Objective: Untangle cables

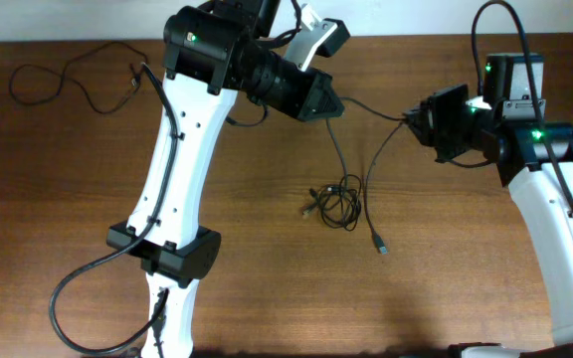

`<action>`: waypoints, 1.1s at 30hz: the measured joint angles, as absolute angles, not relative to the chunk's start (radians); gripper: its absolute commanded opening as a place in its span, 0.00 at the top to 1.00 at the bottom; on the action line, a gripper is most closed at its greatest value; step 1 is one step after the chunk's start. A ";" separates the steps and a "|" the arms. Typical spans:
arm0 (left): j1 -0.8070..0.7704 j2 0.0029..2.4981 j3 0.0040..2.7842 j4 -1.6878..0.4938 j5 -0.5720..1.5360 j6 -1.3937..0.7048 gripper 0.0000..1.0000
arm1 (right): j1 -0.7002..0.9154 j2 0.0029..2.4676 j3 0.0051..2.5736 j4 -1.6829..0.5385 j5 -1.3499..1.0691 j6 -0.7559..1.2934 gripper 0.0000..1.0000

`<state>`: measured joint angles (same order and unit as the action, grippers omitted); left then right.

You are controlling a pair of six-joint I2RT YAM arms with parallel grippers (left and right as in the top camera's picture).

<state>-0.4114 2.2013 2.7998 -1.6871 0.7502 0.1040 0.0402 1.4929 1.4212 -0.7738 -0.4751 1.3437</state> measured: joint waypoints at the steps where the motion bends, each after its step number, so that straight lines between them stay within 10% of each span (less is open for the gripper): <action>1: -0.411 2.201 2.800 -1.687 0.747 0.104 1.00 | 0.040 1.493 1.421 -0.773 -0.476 1.346 0.96; 6: -0.411 2.201 2.800 -1.687 0.743 0.104 0.87 | 0.040 1.493 1.421 -0.770 -0.487 1.325 0.96; 9: -0.411 2.201 2.800 -1.687 0.712 0.100 0.27 | 0.040 1.493 1.421 -0.727 -0.500 1.303 0.96; 12: -0.411 2.201 2.800 -1.687 0.629 0.100 0.01 | 0.040 1.484 1.429 -0.684 -0.521 1.257 0.96; 33: -0.412 2.201 2.870 -1.629 0.770 0.353 0.11 | 0.042 1.373 1.632 -0.733 -0.532 1.045 0.96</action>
